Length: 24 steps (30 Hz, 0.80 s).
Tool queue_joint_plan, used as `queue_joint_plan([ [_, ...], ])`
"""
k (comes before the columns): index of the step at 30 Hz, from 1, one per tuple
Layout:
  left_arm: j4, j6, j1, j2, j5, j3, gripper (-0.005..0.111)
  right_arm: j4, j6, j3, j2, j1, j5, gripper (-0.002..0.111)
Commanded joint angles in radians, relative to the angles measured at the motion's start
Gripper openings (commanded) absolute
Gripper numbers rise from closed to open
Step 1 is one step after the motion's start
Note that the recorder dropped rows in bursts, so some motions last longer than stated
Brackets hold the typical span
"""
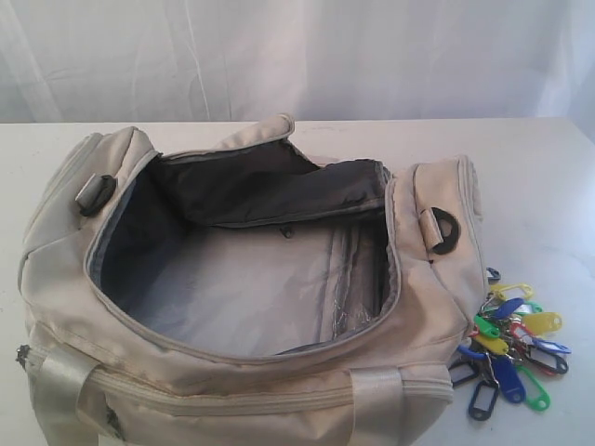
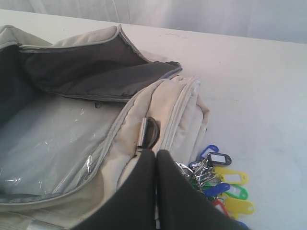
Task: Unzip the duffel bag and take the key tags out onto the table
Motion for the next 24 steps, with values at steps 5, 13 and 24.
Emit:
queue_joint_plan([
  [5, 0.038, -0.002, 0.002, -0.008, -0.009, 0.214, 0.0, -0.007, -0.004, 0.004, -0.004, -0.005, -0.014, 0.0],
  [13, 0.065, -0.008, 0.002, -0.008, -0.273, 0.25, 0.0, -0.007, -0.004, 0.004, -0.004, -0.005, -0.014, 0.0],
  [24, 0.026, -0.436, 0.002, -0.008, -0.237, 0.25, 0.0, -0.007, -0.004, 0.004, -0.004, -0.005, -0.014, 0.0],
])
